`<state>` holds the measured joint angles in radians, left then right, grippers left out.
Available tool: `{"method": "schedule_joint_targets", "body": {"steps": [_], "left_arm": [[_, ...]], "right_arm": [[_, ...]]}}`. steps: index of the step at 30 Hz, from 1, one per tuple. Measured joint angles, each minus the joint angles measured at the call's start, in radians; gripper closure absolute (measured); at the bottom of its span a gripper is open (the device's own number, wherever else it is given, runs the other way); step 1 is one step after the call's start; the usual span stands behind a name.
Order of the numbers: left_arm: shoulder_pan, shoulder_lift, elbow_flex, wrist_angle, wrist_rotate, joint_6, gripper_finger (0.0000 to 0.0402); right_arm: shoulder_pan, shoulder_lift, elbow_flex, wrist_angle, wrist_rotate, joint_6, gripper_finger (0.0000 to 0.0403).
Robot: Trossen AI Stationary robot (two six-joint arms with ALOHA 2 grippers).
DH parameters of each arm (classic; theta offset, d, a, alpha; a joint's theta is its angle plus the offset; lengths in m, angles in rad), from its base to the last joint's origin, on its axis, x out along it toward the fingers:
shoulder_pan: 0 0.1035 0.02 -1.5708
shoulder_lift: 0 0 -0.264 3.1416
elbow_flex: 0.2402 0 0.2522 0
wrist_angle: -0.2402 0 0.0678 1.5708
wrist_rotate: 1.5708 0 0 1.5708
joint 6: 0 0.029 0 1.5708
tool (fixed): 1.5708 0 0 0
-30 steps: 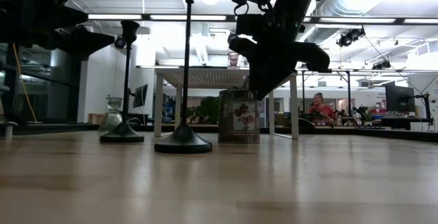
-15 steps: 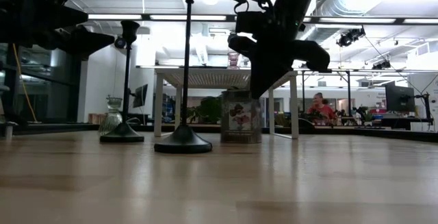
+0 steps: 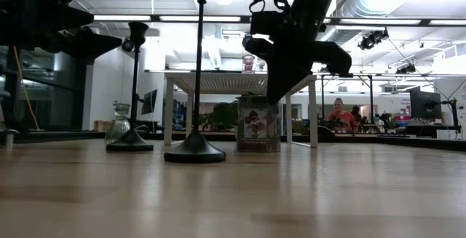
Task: Pick & Place candle stick holders
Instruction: Put the brown scented candle on the shelf aligned with the other scented candle
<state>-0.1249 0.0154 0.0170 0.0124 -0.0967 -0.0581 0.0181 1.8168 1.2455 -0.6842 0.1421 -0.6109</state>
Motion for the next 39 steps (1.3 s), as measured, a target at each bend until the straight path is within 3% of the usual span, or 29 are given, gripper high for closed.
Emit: {"method": "schedule_joint_targets", "body": {"steps": [19,39], "left_arm": [[0.000,0.000,0.000,0.000,0.000,0.000,0.0029],[0.000,0.000,0.000,0.000,0.000,0.000,0.0029]], "right_arm": [[0.039,-0.004,-0.023,-0.078,-0.012,0.045,0.0401],[0.048,-0.018,-0.011,-0.047,0.018,0.052,0.0400]]}}
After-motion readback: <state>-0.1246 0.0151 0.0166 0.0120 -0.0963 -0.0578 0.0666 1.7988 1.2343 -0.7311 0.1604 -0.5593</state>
